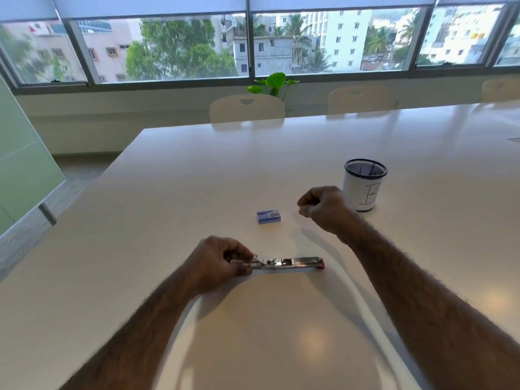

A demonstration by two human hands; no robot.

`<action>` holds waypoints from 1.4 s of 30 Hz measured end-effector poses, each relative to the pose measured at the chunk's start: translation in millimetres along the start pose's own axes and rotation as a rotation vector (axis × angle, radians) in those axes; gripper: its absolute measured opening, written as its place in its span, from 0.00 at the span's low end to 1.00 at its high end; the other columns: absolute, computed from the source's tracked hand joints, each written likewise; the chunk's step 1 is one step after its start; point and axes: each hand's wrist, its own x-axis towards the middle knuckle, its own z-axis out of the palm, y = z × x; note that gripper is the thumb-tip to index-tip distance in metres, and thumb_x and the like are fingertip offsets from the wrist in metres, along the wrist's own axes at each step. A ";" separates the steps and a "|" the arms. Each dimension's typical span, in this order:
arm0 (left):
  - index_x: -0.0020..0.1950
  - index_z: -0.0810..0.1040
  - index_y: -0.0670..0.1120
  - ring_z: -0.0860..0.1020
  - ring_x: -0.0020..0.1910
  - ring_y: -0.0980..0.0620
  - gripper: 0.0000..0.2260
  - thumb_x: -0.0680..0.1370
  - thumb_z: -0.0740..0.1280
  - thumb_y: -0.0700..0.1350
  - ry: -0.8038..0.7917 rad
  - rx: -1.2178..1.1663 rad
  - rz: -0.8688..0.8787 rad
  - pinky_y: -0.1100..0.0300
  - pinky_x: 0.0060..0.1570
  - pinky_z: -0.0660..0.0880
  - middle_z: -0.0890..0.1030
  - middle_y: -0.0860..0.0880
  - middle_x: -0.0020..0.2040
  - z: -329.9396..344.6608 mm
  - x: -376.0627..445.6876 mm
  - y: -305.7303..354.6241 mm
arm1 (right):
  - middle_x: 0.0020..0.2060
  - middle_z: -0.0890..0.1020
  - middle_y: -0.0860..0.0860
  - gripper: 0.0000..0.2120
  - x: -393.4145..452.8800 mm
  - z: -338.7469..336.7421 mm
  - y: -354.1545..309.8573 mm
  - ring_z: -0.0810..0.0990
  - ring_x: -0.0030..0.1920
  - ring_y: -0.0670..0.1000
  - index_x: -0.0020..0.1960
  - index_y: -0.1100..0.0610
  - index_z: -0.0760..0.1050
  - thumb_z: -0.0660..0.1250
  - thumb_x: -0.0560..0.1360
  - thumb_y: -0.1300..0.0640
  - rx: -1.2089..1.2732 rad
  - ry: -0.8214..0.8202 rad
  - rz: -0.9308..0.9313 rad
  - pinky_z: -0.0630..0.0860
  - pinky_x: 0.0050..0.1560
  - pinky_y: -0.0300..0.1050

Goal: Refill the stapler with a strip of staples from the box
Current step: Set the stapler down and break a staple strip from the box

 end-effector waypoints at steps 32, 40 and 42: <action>0.40 0.81 0.65 0.80 0.41 0.57 0.16 0.66 0.75 0.42 -0.005 0.006 0.192 0.58 0.45 0.78 0.82 0.60 0.43 0.2 -50.1 -11.7 | 0.58 0.83 0.53 0.18 21.4 42.5 7.1 0.81 0.46 0.48 0.62 0.57 0.78 0.72 0.73 0.57 -0.306 -0.167 -0.251 0.72 0.50 0.33; 0.50 0.82 0.56 0.79 0.38 0.58 0.25 0.58 0.78 0.66 -0.107 -0.148 0.088 0.62 0.43 0.77 0.81 0.53 0.41 -12.9 -45.4 -17.3 | 0.55 0.84 0.53 0.15 21.2 61.5 18.1 0.81 0.49 0.49 0.61 0.55 0.79 0.70 0.74 0.57 -0.300 -0.127 -0.255 0.79 0.54 0.45; 0.53 0.80 0.51 0.78 0.35 0.56 0.38 0.54 0.71 0.75 0.027 -0.289 0.029 0.61 0.41 0.76 0.80 0.51 0.40 -15.1 -36.3 -21.6 | 0.51 0.85 0.50 0.14 15.1 59.7 21.1 0.81 0.47 0.47 0.59 0.53 0.81 0.71 0.73 0.56 -0.276 -0.120 -0.270 0.77 0.50 0.40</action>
